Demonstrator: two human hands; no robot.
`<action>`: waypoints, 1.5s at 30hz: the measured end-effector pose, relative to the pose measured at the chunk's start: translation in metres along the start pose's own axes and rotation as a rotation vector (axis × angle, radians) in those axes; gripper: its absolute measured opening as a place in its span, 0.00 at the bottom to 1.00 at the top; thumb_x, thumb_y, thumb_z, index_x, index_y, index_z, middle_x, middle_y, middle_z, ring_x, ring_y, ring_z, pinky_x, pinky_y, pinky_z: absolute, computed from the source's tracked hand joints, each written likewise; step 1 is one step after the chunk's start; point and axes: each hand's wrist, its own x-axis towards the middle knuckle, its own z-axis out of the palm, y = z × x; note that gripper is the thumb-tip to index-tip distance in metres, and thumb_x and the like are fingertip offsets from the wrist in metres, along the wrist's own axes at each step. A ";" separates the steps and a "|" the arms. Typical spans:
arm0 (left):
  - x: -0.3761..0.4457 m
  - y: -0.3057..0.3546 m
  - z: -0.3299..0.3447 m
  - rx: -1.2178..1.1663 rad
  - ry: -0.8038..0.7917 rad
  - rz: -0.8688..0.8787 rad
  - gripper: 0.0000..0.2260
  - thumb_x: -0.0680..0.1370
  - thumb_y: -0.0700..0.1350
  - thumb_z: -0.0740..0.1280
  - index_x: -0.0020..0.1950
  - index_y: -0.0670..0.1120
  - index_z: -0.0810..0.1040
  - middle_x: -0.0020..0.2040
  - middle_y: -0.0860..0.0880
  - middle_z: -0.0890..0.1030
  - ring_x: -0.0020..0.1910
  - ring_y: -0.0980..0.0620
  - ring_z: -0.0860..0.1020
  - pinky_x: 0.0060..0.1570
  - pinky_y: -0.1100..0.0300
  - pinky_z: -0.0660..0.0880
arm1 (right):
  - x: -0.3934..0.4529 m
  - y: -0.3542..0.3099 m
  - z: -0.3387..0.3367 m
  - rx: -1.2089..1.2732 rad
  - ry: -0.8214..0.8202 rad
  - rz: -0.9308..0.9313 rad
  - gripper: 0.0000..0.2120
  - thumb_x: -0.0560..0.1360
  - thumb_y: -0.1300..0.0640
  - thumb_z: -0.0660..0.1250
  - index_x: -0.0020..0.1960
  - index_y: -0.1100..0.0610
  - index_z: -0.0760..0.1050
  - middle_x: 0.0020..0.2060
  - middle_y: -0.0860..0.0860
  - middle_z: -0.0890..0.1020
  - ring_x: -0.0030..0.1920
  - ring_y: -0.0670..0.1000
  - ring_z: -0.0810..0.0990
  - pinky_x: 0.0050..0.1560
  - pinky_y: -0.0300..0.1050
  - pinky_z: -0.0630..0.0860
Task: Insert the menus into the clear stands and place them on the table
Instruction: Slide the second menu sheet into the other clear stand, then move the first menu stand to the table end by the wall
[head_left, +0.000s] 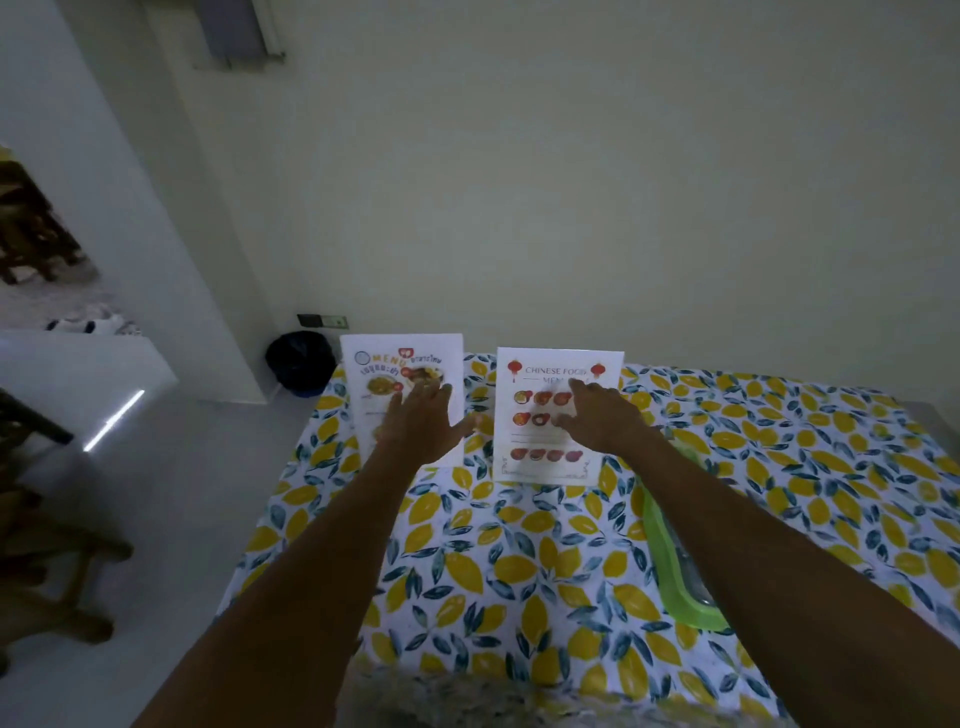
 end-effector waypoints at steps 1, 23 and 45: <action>-0.009 -0.010 -0.004 0.016 0.012 -0.006 0.36 0.76 0.69 0.56 0.75 0.45 0.64 0.77 0.44 0.65 0.76 0.45 0.63 0.72 0.44 0.59 | -0.005 -0.015 0.002 -0.021 0.007 -0.018 0.33 0.78 0.41 0.59 0.76 0.58 0.56 0.71 0.61 0.69 0.69 0.65 0.68 0.66 0.60 0.69; -0.093 -0.158 -0.019 0.071 -0.090 -0.168 0.41 0.74 0.73 0.49 0.79 0.47 0.55 0.80 0.44 0.56 0.78 0.44 0.56 0.74 0.40 0.53 | -0.020 -0.179 0.059 -0.217 0.025 -0.194 0.32 0.78 0.37 0.56 0.74 0.57 0.61 0.72 0.60 0.67 0.72 0.65 0.65 0.65 0.62 0.68; 0.059 -0.217 0.074 -0.018 -0.265 -0.263 0.40 0.77 0.65 0.60 0.80 0.43 0.51 0.75 0.43 0.69 0.70 0.42 0.71 0.67 0.41 0.65 | 0.123 -0.178 0.147 0.428 0.061 0.323 0.39 0.74 0.52 0.71 0.74 0.68 0.54 0.68 0.64 0.71 0.68 0.63 0.72 0.63 0.54 0.71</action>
